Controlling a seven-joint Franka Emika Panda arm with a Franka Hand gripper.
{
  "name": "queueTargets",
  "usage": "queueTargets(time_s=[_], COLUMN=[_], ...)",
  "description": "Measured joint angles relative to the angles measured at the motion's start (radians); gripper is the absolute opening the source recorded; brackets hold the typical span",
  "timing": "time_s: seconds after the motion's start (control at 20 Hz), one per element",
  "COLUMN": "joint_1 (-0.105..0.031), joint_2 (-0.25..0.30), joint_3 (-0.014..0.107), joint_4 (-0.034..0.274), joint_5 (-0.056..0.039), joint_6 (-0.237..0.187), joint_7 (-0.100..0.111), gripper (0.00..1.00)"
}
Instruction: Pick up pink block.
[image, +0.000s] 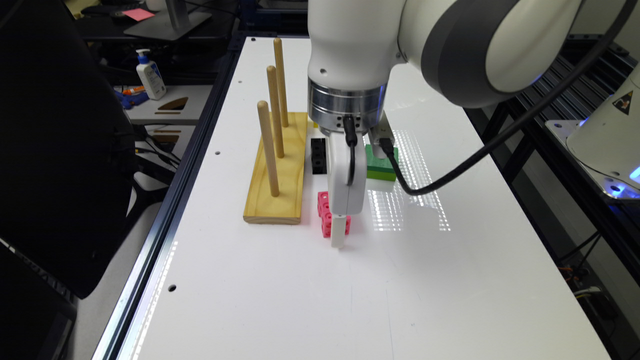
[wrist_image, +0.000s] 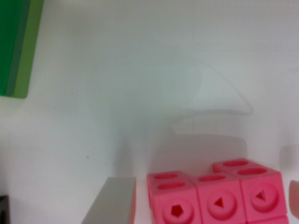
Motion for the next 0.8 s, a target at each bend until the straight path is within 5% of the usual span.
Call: queueTargets(time_s=[0.15,0.2,0.8], joint_1=[0.0,0.0,-0.001], joint_2=[0.0,0.0,-0.012], joint_3=[0.0,0.0,-0.004], joint_4=[0.0,0.001,0.0], joint_5=[-0.0004,-0.0005,-0.0005], joint_6=[0.0,0.0,-0.009], joint_7=[0.0,0.0,0.0], gripper=[1.0,0.0,0.0])
